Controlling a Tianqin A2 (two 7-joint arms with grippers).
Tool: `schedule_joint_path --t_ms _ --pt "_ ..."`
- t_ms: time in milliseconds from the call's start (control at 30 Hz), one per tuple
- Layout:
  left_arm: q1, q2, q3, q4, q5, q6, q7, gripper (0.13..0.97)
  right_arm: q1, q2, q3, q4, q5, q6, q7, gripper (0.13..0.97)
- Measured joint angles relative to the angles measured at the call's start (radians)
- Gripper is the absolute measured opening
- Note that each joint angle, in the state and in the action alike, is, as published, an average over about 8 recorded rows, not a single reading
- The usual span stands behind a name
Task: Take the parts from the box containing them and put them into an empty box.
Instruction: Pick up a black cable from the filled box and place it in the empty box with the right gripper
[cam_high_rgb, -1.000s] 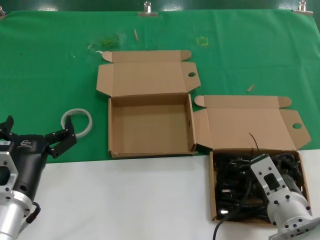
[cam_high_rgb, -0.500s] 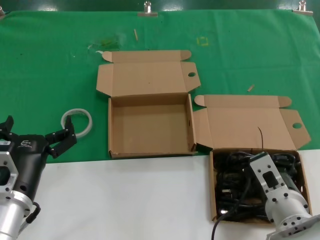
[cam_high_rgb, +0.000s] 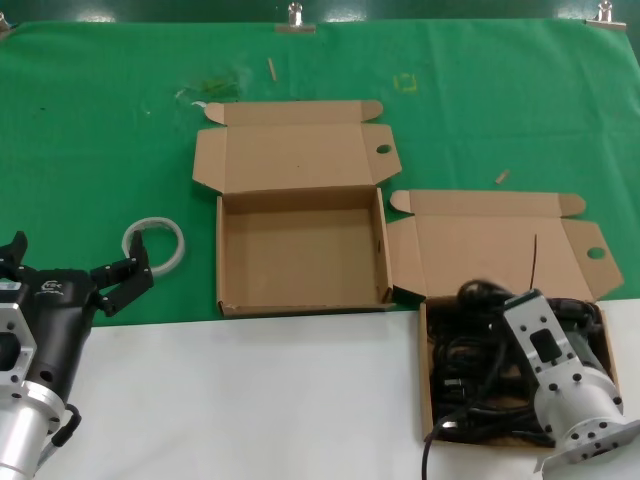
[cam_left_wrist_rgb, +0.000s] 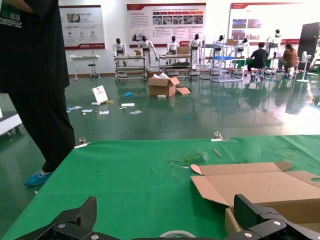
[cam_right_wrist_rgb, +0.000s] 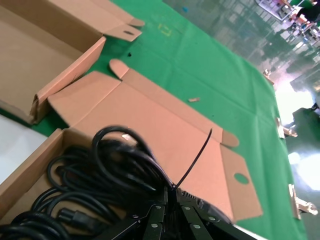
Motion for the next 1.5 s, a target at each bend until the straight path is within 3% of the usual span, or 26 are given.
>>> schedule_joint_path --t_ms 533,833,1067,1500 --pt "0.0 0.0 0.0 0.0 0.0 0.0 0.0 0.965 -0.005 0.0 -0.052 0.208 0.0 0.171 -0.032 0.145" --pt "0.0 0.0 0.0 0.0 0.0 0.0 0.0 0.965 0.054 0.0 -0.129 0.25 0.0 0.222 0.003 0.143" --pt "0.0 0.0 0.0 0.0 0.0 0.0 0.0 0.965 0.165 0.0 -0.231 0.2 0.0 0.211 0.057 0.141" --pt "0.0 0.0 0.0 0.0 0.0 0.0 0.0 0.965 0.369 0.002 -0.433 -0.043 0.0 0.06 0.239 0.138"
